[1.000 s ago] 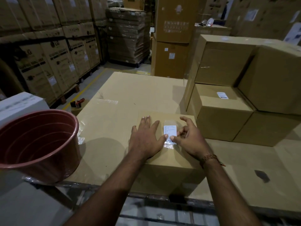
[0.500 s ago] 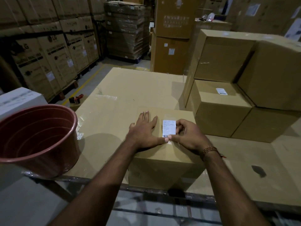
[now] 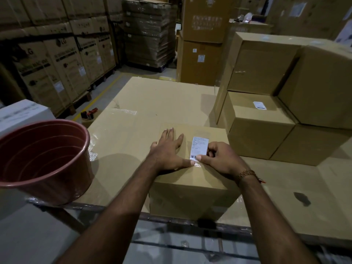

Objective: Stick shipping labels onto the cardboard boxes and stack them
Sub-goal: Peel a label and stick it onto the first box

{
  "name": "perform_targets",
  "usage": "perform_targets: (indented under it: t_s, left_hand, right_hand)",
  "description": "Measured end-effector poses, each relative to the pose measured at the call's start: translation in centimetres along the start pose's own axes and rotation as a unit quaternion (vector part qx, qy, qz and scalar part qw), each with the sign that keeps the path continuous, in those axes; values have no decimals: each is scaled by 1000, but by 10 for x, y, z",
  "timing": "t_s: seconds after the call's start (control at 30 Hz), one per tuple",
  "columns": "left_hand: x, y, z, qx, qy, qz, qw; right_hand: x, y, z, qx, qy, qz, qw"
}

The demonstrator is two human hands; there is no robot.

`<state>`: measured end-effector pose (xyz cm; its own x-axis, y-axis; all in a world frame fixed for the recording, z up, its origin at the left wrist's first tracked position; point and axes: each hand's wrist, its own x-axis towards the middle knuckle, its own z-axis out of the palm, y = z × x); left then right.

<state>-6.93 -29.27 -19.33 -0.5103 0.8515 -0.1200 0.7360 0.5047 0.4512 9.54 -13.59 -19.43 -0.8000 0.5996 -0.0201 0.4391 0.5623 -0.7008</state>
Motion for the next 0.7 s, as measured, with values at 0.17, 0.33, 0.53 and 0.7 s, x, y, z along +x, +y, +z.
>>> perform_targets:
  t_s: [0.17, 0.33, 0.53, 0.7]
  left_hand:
    - [1, 0, 1, 4, -1, 0, 1000]
    - [2, -2, 2, 3, 3, 4, 1000]
    - [3, -4, 4, 7, 12, 8, 1000]
    - [3, -3, 4, 12, 10, 9, 1000]
  right_hand:
    - [3, 5, -1, 16, -15, -6, 1000]
    - [2, 7, -2, 36, -26, -5, 999]
    - [1, 7, -3, 50, -30, -6, 998]
    - [1, 6, -4, 55, -33, -3, 998]
